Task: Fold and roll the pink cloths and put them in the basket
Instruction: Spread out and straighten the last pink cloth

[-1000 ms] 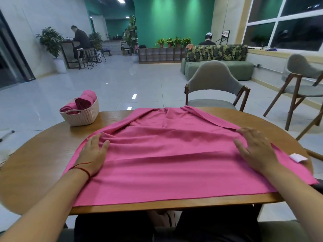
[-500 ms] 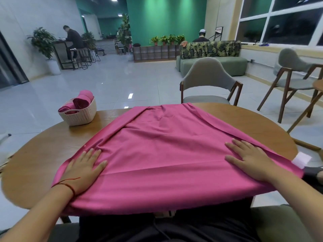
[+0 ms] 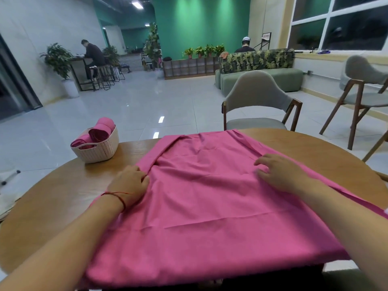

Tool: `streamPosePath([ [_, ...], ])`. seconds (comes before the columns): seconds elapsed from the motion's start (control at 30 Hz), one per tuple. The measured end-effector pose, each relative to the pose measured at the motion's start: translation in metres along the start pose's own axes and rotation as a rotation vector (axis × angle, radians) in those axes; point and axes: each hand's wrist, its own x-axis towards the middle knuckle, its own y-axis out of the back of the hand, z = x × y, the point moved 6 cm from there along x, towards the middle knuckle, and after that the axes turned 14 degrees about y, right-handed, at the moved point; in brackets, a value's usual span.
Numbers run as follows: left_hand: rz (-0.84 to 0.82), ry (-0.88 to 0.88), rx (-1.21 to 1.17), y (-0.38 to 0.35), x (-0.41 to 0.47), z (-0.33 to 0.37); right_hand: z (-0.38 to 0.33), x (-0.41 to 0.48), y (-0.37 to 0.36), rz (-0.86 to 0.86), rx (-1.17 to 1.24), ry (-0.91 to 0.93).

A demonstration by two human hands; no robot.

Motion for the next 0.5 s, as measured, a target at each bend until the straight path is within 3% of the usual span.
streamPosePath([
  [0.17,0.035,0.106,-0.025,-0.003,0.045,0.037,-0.013,0.063,-0.026,-0.032,0.102,0.087],
  [0.27,0.033,0.073,-0.049,-0.012,0.077,0.054,-0.007,0.094,-0.034,-0.001,0.106,0.08],
  [0.5,-0.01,0.22,-0.27,-0.03,0.17,0.049,0.045,0.172,-0.033,0.132,0.124,-0.124],
])
